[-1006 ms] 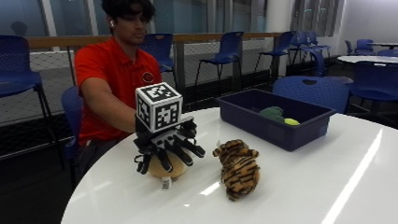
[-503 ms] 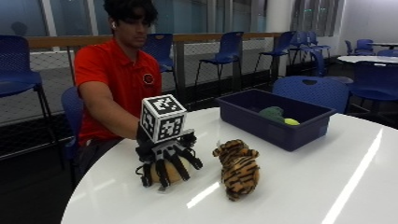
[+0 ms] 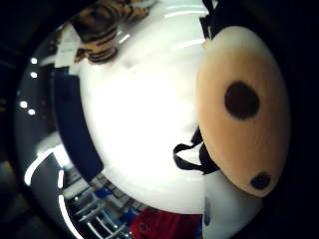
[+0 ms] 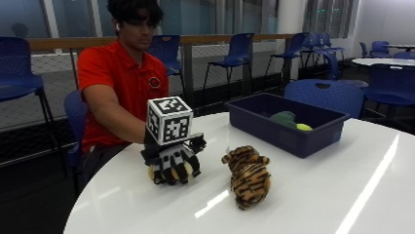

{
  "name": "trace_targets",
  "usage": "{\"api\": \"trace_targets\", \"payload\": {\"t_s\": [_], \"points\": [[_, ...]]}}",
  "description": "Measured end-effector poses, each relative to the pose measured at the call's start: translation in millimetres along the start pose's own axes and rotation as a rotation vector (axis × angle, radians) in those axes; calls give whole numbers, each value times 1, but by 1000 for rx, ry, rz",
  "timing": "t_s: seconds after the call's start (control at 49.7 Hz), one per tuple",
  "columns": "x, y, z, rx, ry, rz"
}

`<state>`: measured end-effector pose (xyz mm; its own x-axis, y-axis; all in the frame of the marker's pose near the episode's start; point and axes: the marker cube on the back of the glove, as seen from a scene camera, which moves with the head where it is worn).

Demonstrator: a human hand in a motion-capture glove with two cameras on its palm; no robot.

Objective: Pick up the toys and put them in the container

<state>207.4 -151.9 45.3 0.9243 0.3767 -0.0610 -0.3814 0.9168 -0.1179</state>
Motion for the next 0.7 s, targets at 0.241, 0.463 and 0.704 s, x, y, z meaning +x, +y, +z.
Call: {"api": "trace_targets", "payload": {"t_s": [0.241, 0.463, 0.704], "points": [[-17, -1, -13, 90, 48, -47], [-57, 15, -70, 173, -61, -125], [-117, 29, -137, 186, -99, -192]]}}
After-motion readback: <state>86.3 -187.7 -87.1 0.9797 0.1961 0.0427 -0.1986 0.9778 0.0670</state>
